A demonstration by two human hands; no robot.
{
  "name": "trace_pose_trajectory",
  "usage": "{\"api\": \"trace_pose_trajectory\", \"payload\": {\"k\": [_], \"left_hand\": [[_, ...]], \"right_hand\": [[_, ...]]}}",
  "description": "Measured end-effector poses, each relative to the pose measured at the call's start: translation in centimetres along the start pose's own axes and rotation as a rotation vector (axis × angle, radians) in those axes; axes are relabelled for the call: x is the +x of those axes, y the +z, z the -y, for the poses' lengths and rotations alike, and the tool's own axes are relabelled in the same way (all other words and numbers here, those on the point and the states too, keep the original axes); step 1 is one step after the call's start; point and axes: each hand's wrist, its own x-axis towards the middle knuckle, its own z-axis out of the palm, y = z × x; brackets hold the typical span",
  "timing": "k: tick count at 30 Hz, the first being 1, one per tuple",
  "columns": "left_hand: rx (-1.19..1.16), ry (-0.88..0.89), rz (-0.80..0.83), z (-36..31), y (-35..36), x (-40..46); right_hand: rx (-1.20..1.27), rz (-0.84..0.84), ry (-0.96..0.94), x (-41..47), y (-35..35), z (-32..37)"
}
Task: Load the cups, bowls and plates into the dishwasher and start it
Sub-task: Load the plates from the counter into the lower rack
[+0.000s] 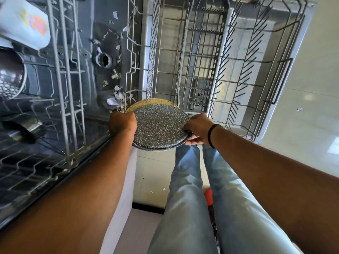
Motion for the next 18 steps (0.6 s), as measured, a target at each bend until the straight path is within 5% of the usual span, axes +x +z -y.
{"api": "trace_pose_trajectory", "payload": {"k": [10,18], "left_hand": [[-0.035,0.044,-0.012,-1.2,0.4,-0.1],[-0.064,-0.023,0.002,-1.4,0.9,0.8]], "right_hand": [[-0.168,-0.019,-0.043,1.3,-0.1,0.3],[-0.032,-0.01,-0.008,1.3,0.2,1.3]]}}
